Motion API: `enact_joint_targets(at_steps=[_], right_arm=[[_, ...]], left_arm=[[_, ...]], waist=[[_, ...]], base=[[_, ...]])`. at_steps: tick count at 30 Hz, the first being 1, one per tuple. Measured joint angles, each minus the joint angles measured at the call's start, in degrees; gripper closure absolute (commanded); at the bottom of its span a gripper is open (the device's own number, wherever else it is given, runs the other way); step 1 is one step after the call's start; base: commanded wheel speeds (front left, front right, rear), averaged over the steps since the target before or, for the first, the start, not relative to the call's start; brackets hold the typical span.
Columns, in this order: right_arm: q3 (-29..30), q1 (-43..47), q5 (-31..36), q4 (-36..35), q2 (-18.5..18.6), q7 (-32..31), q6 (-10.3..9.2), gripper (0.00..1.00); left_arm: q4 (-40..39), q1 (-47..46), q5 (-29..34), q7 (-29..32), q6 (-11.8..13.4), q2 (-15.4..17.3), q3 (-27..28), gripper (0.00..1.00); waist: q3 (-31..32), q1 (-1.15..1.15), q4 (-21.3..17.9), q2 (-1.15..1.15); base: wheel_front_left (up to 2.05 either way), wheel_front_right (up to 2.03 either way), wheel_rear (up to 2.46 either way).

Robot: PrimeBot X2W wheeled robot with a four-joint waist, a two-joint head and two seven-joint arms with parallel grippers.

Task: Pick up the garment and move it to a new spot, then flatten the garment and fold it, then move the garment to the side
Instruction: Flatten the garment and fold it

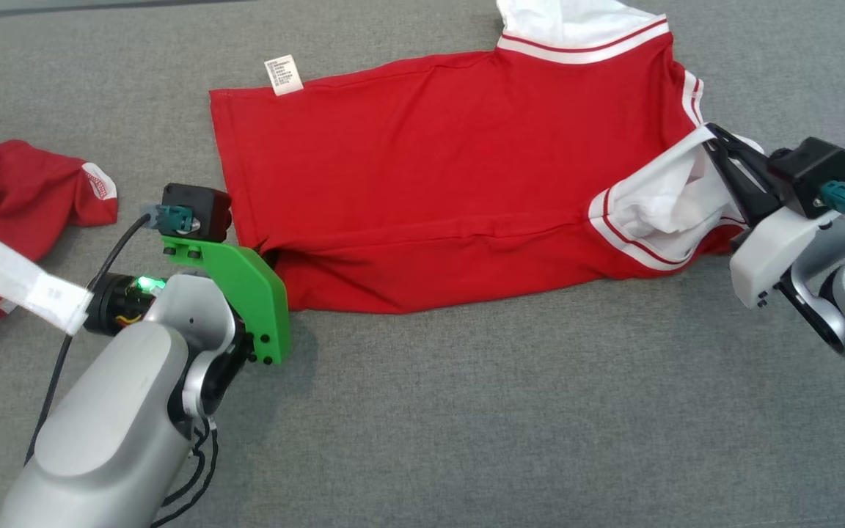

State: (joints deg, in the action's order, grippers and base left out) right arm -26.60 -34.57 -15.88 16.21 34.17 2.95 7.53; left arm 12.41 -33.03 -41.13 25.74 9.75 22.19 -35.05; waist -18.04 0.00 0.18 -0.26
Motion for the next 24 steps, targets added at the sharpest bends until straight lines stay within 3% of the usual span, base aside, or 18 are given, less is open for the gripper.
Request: enact_joint_targets(at_steps=[9,10,11,12,13,18,24], right_arm=[[-9.7,-9.5,0.0,14.4,-2.7,4.8,0.0,1.0],[-10.4,-9.9,0.0,15.8,-2.9,5.4,0.0,1.0],[-10.8,-10.4,0.0,17.1,-3.0,6.2,0.0,1.0],[-10.9,-10.8,0.0,18.3,-3.2,7.4,0.0,0.6],[-10.9,-11.1,0.3,19.2,-3.5,8.5,0.0,0.0],[-8.0,-11.2,1.8,21.2,-5.2,11.4,0.0,0.0],[2.3,-3.0,4.9,13.5,-5.8,12.0,0.0,0.0]], left_arm=[[12.9,-6.2,0.0,3.7,-2.6,-3.0,-2.4,1.0],[13.9,-6.5,0.0,3.7,-2.8,-3.1,-2.6,0.87],[14.5,-6.7,0.3,3.2,-2.9,-3.2,-2.7,0.87],[15.2,-6.9,0.6,2.3,-3.0,-3.4,-2.7,0.0],[15.8,-7.1,0.5,1.8,-3.0,-3.7,-2.5,0.0],[15.2,-4.7,-1.5,-2.9,-3.2,-4.8,-0.8,0.0],[7.5,7.5,-4.9,-14.8,-0.4,-5.3,4.5,0.0]], waist=[[-0.4,0.0,1.6,0.0],[-0.2,0.0,1.7,0.0],[0.1,0.0,1.8,0.0],[0.3,0.0,1.8,0.0],[0.6,0.0,1.8,0.0],[2.3,0.0,1.3,0.0],[4.4,0.0,-0.3,0.0]], base=[[0.0,0.0,0.0],[0.0,0.0,0.0],[0.0,0.0,0.0],[0.0,0.0,0.0],[0.0,0.0,0.0],[0.0,0.0,0.0],[0.0,0.0,0.0]])
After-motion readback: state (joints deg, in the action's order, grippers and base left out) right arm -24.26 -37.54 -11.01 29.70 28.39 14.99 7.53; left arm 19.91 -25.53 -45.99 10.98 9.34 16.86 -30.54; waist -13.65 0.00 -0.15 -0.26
